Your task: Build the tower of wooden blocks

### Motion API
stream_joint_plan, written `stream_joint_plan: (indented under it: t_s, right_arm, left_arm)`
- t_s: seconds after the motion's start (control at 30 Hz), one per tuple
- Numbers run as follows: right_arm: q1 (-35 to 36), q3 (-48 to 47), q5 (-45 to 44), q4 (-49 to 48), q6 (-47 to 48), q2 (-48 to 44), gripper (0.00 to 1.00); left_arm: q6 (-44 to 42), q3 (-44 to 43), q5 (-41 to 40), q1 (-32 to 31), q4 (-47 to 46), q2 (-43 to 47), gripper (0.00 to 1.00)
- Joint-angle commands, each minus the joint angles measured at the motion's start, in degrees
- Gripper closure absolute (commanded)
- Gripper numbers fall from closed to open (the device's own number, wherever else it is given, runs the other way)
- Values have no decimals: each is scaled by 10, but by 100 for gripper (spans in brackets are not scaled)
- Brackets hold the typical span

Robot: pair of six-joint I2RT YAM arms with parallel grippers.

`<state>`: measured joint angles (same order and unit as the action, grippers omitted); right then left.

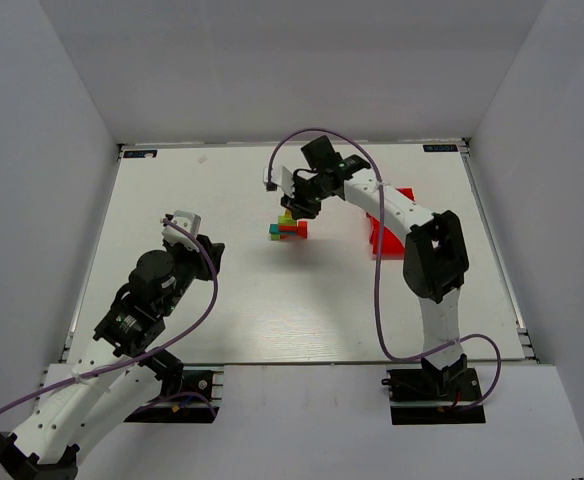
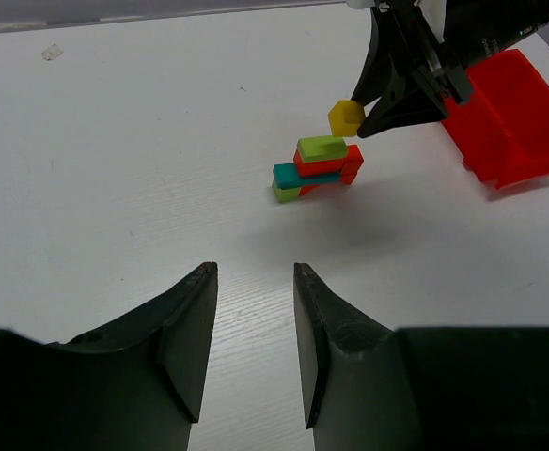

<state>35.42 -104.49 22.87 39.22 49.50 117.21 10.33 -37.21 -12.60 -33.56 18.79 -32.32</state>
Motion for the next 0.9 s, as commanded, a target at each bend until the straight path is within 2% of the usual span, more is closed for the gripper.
stream_joint_plan:
  t_s: [0.0,0.87]
  right_arm:
    - [4,-34,13,16,3,9,92]
    - [3,-86,23,57,28,65,88]
  left_arm:
    - [-2,-1,7,-2,-10,1,51]
    - [-2,-1,7,-2,-10,1,51]
